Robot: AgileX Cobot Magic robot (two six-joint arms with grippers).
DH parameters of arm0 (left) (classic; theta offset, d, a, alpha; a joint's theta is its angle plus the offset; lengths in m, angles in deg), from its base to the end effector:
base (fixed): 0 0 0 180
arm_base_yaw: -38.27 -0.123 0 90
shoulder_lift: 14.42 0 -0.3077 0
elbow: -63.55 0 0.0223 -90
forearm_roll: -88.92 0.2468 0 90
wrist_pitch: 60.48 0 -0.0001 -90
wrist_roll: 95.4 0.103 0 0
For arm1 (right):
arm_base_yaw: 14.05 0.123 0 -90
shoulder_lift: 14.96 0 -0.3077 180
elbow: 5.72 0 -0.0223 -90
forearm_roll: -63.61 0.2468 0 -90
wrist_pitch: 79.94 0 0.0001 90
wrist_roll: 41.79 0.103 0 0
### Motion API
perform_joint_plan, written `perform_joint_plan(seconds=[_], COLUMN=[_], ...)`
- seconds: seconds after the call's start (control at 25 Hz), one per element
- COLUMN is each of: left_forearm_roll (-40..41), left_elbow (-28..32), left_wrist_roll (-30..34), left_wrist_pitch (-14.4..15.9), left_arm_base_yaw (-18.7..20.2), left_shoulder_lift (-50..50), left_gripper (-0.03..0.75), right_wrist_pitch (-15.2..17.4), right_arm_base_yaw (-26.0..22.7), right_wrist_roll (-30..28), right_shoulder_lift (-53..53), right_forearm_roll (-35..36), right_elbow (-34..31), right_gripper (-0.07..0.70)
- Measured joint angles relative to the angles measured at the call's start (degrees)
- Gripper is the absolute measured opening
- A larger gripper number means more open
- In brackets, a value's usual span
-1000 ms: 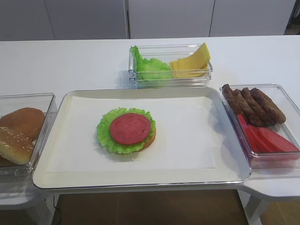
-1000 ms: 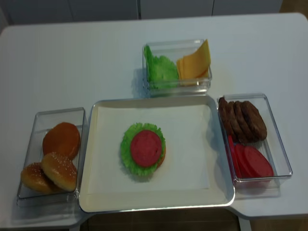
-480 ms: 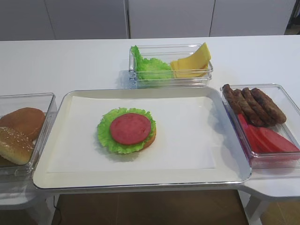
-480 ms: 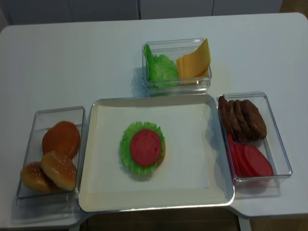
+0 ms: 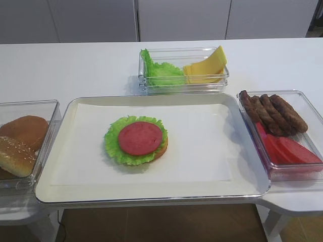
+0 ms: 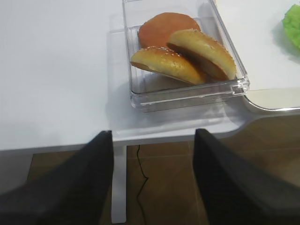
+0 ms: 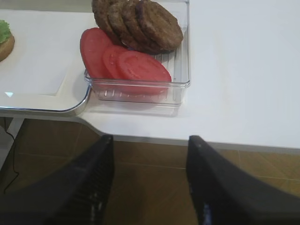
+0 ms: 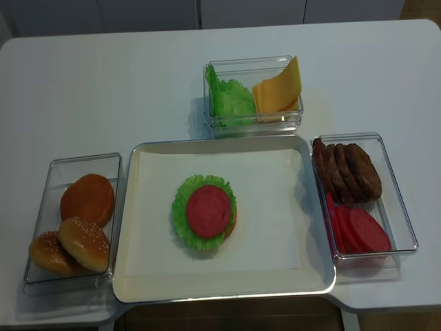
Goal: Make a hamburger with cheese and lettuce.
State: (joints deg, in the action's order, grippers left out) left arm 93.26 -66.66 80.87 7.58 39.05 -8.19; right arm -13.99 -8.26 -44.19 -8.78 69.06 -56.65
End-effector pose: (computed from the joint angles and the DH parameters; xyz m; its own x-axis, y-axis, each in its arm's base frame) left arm -0.0285 0.0076 0.2552 -0.5575 -0.0291 -0.8297 -0.0651 0.9978 0.0088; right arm -0.0255 0.0064 0.2530 -0.5408 -0.0579 -0.8392 -0.1745 0.9836 0.0447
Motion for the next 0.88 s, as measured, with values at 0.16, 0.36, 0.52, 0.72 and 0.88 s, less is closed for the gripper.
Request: perform_joint_plan(seconds=[0.16, 0.36, 0.52, 0.72, 0.88], left_forearm_roll=[0.00, 0.00, 0.00, 0.00, 0.00], left_elbow=[0.00, 0.00, 0.00, 0.00, 0.00], left_wrist_roll=[0.00, 0.00, 0.00, 0.00, 0.00], left_wrist_pitch=[0.00, 0.00, 0.00, 0.00, 0.00], left_arm_base_yaw=[0.00, 0.00, 0.00, 0.00, 0.00], left_shoulder_lift=[0.00, 0.00, 0.00, 0.00, 0.00], left_gripper=[0.404, 0.404, 0.404, 0.404, 0.404], right_wrist_pitch=[0.00, -0.07, -0.07, -0.07, -0.07], right_arm_base_yaw=[0.00, -2.29, -5.63, -5.75, -5.65], right_wrist_roll=[-0.05, -0.05, -0.05, -0.05, -0.05], right_shoulder_lift=[0.00, 0.00, 0.00, 0.00, 0.00], right_forearm_roll=[0.00, 0.00, 0.00, 0.00, 0.00], right_elbow=[0.00, 0.00, 0.00, 0.00, 0.00], right_gripper=[0.393, 0.393, 0.393, 0.393, 0.393])
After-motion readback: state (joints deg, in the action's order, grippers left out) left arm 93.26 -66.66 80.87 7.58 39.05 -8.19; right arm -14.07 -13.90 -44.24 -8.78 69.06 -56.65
